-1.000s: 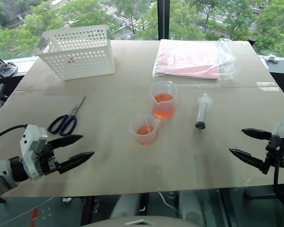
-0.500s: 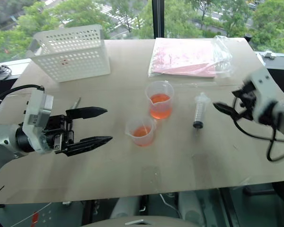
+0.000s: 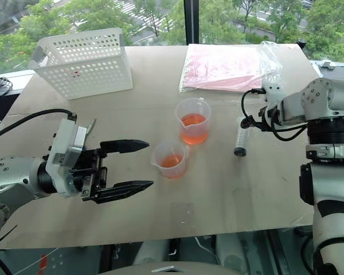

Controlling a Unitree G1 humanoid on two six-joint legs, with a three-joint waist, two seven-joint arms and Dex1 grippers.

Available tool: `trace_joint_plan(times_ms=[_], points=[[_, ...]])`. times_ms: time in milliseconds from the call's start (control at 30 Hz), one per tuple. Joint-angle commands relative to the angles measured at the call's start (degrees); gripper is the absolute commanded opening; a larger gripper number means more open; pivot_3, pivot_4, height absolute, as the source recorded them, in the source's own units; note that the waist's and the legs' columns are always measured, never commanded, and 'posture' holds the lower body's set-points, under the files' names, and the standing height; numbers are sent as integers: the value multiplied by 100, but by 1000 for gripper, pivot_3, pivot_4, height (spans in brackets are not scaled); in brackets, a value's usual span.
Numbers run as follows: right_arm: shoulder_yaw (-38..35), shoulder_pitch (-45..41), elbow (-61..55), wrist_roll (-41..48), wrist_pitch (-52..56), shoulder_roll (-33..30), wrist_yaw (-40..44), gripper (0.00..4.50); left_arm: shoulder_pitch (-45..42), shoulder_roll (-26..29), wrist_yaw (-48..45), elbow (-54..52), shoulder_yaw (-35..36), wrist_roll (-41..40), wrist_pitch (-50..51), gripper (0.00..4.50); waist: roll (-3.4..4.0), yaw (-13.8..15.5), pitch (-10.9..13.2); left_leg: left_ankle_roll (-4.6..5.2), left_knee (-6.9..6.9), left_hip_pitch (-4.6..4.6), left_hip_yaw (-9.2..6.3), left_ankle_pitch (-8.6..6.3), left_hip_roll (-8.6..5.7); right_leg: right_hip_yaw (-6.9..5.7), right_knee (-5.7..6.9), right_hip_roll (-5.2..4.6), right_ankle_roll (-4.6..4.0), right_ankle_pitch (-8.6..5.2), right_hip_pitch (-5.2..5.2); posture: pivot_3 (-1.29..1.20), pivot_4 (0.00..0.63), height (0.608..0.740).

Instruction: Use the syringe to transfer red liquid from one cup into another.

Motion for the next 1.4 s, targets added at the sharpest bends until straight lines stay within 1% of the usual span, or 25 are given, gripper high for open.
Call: trace_joint_plan(times_ms=[33, 67, 133, 200, 233, 300, 333, 433, 500, 567, 600, 633, 700, 767, 800, 867, 900, 967, 1067, 1133, 1200, 1300, 1400], points=[[-201, -525, 666, -455, 34, 304, -67, 4392, 151, -39, 143, -252, 161, -162, -129, 4495, 1, -7, 0, 0, 0, 0, 1, 0, 0, 1, 0, 0, 0, 0, 0, 0, 150, 740], [-220, -625, 819, -634, 21, 400, -3, 4392, 221, -39, 168, -300, 190, -171, -140, 4495, 1, -12, 0, 0, 0, 1, 2, 0, 0, 2, 1, 1, 0, 1, 0, 0, 150, 740], [-120, -774, 1078, -886, -67, 528, 190, 3882, 340, -51, 251, -372, 260, -211, -160, 4500, 2, -10, 0, 0, 0, 2, 3, 0, 3, 2, 1, 2, 0, 1, 0, 0, 150, 740], [77, -839, 1205, -1087, -171, 594, 481, 3146, 432, -59, 346, -433, 310, -232, -194, 4500, 2, 3, 0, 0, 0, 2, 2, 0, 4, 0, 1, 2, 0, 1, 0, 0, 150, 740], [160, -854, 1232, -1179, -212, 610, 617, 2507, 469, -58, 375, -458, 323, -236, -211, 4500, 2, 17, 0, 0, 0, 1, 1, 0, 5, -1, 1, 3, 0, 1, 0, 0, 150, 740], [385, -856, 1241, -1355, -332, 594, 910, 1582, 595, -88, 464, -533, 372, -247, -246, 4500, 2, 15, 0, 0, 0, 1, 0, 0, 5, -2, 0, 2, 0, 1, 0, 0, 150, 740], [463, -850, 1239, -1421, -369, 568, 1025, 1452, 641, -103, 502, -564, 386, -251, -258, 4500, 2, 10, 0, 0, 0, 1, 2, 0, 5, -2, 0, 2, 0, 1, 0, 0, 150, 740], [791, -720, 984, -1601, -465, 316, 1563, 1365, 751, -143, 610, -615, 388, -256, -318, 4500, 3, 16, -1, 0, 0, 4, 4, 0, 6, 0, 1, 2, 0, 1, 1, 0, 150, 740], [984, -505, 499, -1573, -476, -6, 1990, 1353, 819, -173, 641, -637, 372, -209, -366, 4500, 3, 41, -1, 0, 0, 3, 2, 0, 7, -2, 1, 2, -1, 2, 1, 0, 150, 740], [633, -50, -425, -1227, -338, -396, 2414, 1350, 834, -201, 683, -630, 349, -195, -421, 4500, 3, 52, 0, 0, 0, 3, 4, 0, 10, -2, 1, 1, -1, 1, 1, 0, 150, 740], [227, 169, -816, -893, -175, -579, 2542, 1350, 820, -213, 706, -616, 330, -206, -446, 4500, 3, 52, 0, 0, 0, -1, -1, 0, 11, -6, -1, 1, -1, 1, 1, 0, 150, 740], [-186, 480, -1481, -702, -64, -731, 2679, 1349, 812, -219, 710, -598, 312, -201, -470, 4500, 3, 56, 0, -1, 0, -1, -1, 0, 12, -6, -1, 1, -1, 1, 1, 0, 150, 740], [-952, 998, -2649, -214, -23, -826, 2907, 1341, 793, -215, 695, -555, 289, -188, -516, 4500, 5, 56, 1, 0, -2, -5, -4, 0, 13, -9, -3, 1, -1, 1, 0, 0, 150, 740], [-1693, 1165, -3439, 519, 16, -669, 2954, 1338, 706, -219, 701, -449, 262, -208, -550, 4500, 11, 10, 5, 0, -6, -2, -3, 0, 14, -7, -3, 5, 0, 0, -1, 0, 150, 740], [-2046, 1166, -3988, 771, -168, -420, 2963, 1338, 593, -254, 778, -346, 248, -269, -559, 4500, 11, -17, 5, 0, -6, 3, 1, -1, 19, 1, -2, 14, 0, 1, -1, 0, 150, 740], [-2394, 1139, -4936, 1056, -998, 254, 2825, 1338, 308, -393, 1059, -112, 214, -401, -573, 4500, 11, -70, 4, 0, -6, 15, 3, -1, 29, 8, 3, 34, -2, 3, 0, 0, 150, 740], [-2485, 1124, -5176, 1125, -1293, 523, 2736, 1337, 211, -436, 1136, -31, 204, -421, -572, 4500, 10, -83, 3, 0, -5, 20, -5, 0, 38, 5, 8, 45, -9, 8, 1, 0, 150, 740], [-2306, 1082, -5364, 912, -1877, 1191, 2321, 1335, 107, -483, 1267, 85, 196, -509, -501, 4500, 7, -106, 1, 0, -2, 23, -25, 0, 45, -6, 18, 58, -17, 12, 4, 0, 150, 740], [-1694, 1216, -5500, 372, -2992, 1671, 2375, 1335, 16, -499, 1393, 208, 192, -544, -478, 4500, 7, -103, 0, -2, 5, 29, -27, 3, 44, -7, 44, 56, -22, 13, 2, 0, 150, 740], [-1085, 1406, -5349, -249, -3897, 1932, 2483, 1334, -48, -479, 1494, 330, 236, -494, -478, 4500, 6, -88, -1, -16, 8, 27, -26, 11, 38, -9, 47, 46, -23, 14, 3, 0, 150, 740], [-630, 1593, -5073, -801, -4640, 2122, 2526, 1334, -112, -428, 1545, 423, 246, -340, -490, 4500, 5, -91, -1, -19, 9, 25, -19, 13, 33, -6, 45, 39, -22, 14, 2, 0, 150, 740], [-24, 1927, -4608, -1722, -5804, 2116, 2687, 1333, -182, -369, 1635, 479, 267, -241, -465, 4500, 2, -82, -2, -20, 9, 21, -10, 13, 29, -1, 40, 34, -23, 14, 0, 0, 150, 740], [95, 2129, -4296, -1888, -6142, 2258, 2702, 1333, -344, -289, 1900, 567, 302, -89, -393, 4500, 2, -66, -1, -21, 8, 16, -9, 13, 28, -1, 34, 31, -23, 14, -2, 0, 150, 740]])
